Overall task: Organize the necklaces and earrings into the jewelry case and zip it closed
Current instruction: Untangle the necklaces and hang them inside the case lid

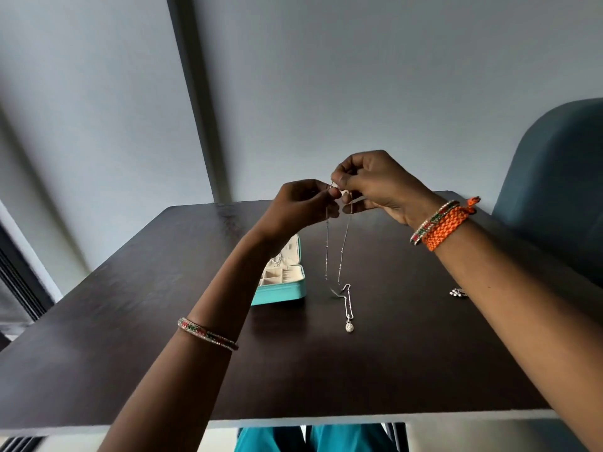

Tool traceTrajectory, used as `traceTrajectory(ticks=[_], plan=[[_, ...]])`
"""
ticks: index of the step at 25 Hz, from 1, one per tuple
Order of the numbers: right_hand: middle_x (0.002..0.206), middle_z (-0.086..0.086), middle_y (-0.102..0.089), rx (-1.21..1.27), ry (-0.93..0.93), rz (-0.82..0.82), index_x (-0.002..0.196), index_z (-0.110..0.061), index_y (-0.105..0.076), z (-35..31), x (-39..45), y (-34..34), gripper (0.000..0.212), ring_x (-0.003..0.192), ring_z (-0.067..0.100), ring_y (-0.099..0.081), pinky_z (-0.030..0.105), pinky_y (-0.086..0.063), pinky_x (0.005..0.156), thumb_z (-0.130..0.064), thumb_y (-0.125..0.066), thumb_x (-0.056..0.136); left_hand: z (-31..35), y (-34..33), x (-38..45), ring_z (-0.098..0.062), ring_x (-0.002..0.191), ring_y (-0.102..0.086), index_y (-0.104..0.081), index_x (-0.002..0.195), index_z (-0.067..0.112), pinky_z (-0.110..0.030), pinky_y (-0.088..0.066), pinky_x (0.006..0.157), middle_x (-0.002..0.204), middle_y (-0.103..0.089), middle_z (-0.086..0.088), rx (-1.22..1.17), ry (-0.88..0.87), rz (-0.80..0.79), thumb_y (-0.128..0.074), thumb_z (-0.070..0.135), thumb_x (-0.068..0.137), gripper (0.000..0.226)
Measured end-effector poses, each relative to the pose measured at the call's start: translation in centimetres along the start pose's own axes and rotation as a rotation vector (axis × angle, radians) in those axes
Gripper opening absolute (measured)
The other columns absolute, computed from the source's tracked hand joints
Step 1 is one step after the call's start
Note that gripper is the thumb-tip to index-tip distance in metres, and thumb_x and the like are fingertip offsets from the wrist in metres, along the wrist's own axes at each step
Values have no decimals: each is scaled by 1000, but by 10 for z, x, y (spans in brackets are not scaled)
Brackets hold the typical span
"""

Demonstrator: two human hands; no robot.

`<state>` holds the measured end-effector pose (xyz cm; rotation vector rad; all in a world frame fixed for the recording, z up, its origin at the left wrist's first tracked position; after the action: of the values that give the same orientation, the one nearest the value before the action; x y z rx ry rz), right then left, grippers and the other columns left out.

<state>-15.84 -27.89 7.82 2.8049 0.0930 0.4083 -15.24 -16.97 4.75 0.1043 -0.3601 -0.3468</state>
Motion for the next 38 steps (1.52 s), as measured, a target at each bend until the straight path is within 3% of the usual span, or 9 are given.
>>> traceTrajectory(ticks=[8,14,16,18,22,27,30,34,38], plan=[[72,-2,-61,-255,176,340,90,-12,-57,-18,-10,47,10,54,3,-47,15,-33,48,-19,-52,94,9,-6,-45,-10,44,-47,-56,77,9,-25,-53,55,50,-42,4,-399,129,-3,-41,15,98,26],[99,12,-68,-253,-1,695,92,-15,-58,29,-17,113,10,84,27,-62,32,-50,72,-23,-52,91,5,17,-68,-7,41,-43,-57,77,11,-21,-49,49,50,-39,5,-514,125,92,-41,18,97,26],[85,8,-68,-379,-31,527,88,-9,-65,29,-19,99,13,73,19,-63,25,-48,66,-21,-58,89,8,24,-64,-6,44,-47,-60,83,10,-21,-50,50,53,-47,5,-494,87,143,-44,17,97,23],[69,3,-60,-372,-64,120,91,-4,-68,22,-26,57,16,46,5,-46,18,-37,46,-19,-64,88,9,25,-57,-7,53,-56,-64,89,10,-21,-52,55,62,-59,4,-418,84,168,-47,19,97,21],[82,0,-67,-304,81,-474,98,-9,-71,-24,-61,-19,14,54,2,-50,18,-42,49,-6,-63,88,16,6,-52,-14,71,-66,-65,95,5,-22,-56,63,81,-69,-8,-215,149,84,-44,21,99,27],[79,2,-69,-277,357,-214,90,-6,-70,-54,-59,-19,24,66,-2,-63,10,-46,59,13,-60,80,23,-16,-69,-16,51,-55,-59,96,7,-23,-52,52,65,-61,-7,-226,218,-71,-32,35,101,39],[78,0,-69,-32,228,-14,86,-11,-67,-33,-54,-15,10,69,7,-64,22,-51,58,-4,-60,89,29,-16,-70,-11,48,-40,-57,87,10,-20,-47,47,56,-46,1,-206,204,-82,-43,23,99,22],[79,4,-68,429,-193,-218,82,-14,-64,15,-61,-45,30,76,18,-65,32,-52,71,-31,-45,99,30,-4,-68,-4,40,-38,-58,79,11,-17,-40,41,48,-42,8,-165,179,-31,-53,13,94,16],[58,-4,-54,566,-274,-368,63,-19,-57,22,-71,-59,31,58,10,-50,32,-44,74,-35,-54,90,20,17,-68,-5,40,-37,-63,86,7,-17,-42,42,48,-42,6,-244,195,115,-52,8,93,13]])
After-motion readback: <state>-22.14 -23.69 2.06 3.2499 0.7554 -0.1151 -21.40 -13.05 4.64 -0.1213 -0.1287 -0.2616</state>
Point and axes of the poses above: each hand's wrist, its own x-axis towards the middle knuckle, its own y-axis out of the back of the hand, z = x × y, the point moved 9 cm from there along x, towards the middle knuckle
